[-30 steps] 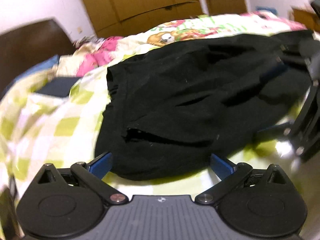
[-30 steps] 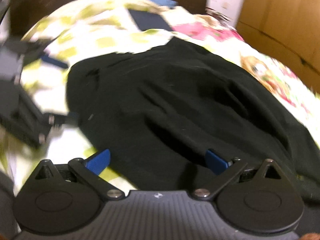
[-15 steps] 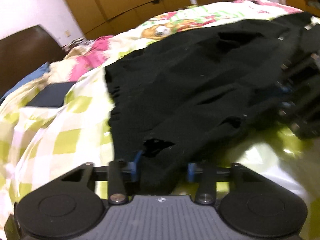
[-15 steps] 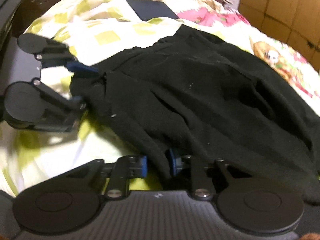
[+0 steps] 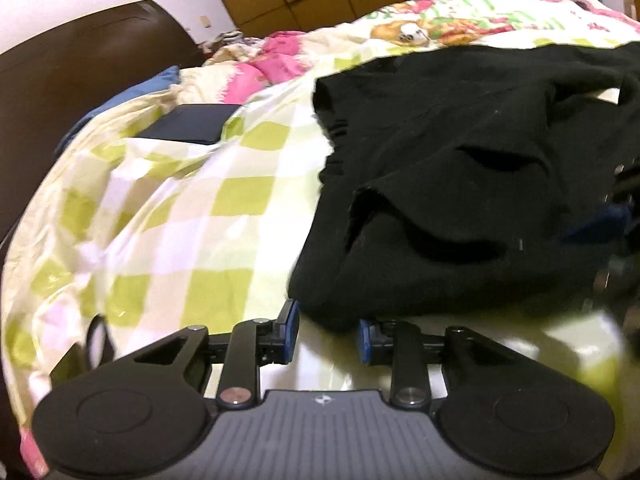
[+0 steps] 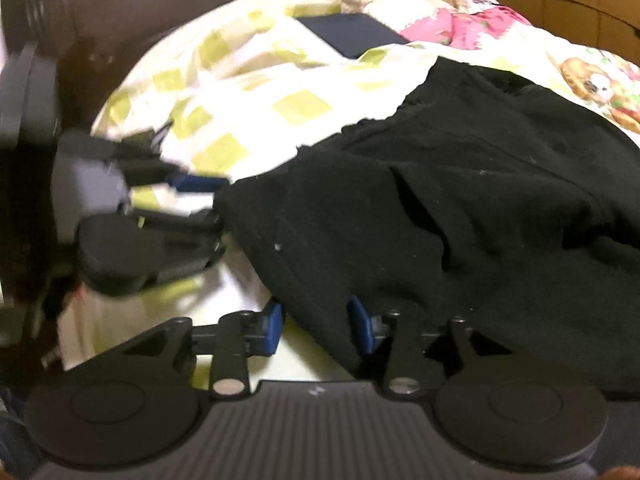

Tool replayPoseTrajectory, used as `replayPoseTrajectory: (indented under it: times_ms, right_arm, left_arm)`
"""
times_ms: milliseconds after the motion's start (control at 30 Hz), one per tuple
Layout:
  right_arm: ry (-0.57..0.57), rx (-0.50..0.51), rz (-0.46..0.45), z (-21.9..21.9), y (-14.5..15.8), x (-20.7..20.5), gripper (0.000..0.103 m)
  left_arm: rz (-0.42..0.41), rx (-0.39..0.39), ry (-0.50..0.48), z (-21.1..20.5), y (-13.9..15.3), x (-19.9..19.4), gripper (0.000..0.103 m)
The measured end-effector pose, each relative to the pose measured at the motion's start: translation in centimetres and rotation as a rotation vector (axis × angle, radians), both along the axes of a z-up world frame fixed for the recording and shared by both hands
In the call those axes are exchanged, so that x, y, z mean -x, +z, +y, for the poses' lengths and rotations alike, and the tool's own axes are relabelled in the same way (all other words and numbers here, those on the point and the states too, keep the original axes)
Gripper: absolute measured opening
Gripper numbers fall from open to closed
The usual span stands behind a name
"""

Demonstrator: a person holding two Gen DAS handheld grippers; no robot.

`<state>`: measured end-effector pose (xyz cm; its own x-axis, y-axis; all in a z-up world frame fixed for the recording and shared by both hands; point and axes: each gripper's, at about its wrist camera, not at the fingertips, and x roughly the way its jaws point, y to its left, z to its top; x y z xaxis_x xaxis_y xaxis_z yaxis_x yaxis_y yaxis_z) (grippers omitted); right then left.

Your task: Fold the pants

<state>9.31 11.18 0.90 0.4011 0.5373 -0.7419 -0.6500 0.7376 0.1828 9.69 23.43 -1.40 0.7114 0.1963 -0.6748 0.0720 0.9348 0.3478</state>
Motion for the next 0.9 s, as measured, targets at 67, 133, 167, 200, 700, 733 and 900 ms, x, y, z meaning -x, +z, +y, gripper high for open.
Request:
replayPoseTrajectory:
  times_ms: [67,133,167,200,700,733,900]
  right_arm:
    - [-0.060,-0.058,-0.002,-2.7,1.4,0.3,0.038]
    - [-0.151,-0.077,-0.021,-6.5,2.4,0.4,0.041]
    - [-0.213,-0.079,-0.027,-9.0,2.7,0.4,0.041]
    - [-0.279,-0.075,-0.030,-11.4,2.9,0.3,0.041]
    - [-1.249,-0.202,-0.032,-47.3,0.3,-1.9,0.044]
    - [-1.266,-0.224,-0.044,-48.0,0.4,-2.2,0.044]
    - [-1.354,-0.300,-0.091,-50.4,-0.2,-4.3,0.041]
  left_arm:
    - [-0.027,-0.003,0.033,-0.3,0.7,1.5,0.046]
    - [-0.059,-0.008,0.055,-1.0,1.4,3.0,0.046]
    - [-0.077,-0.009,0.057,-1.4,1.9,3.5,0.046]
    - [-0.095,-0.004,0.051,-2.0,2.3,4.0,0.046]
    - [-0.070,0.251,-0.410,-29.5,2.1,-1.5,0.049]
    - [-0.066,0.252,-0.436,-31.1,2.1,-1.8,0.049]
    - [-0.072,0.218,-0.526,-36.1,2.4,-1.6,0.050]
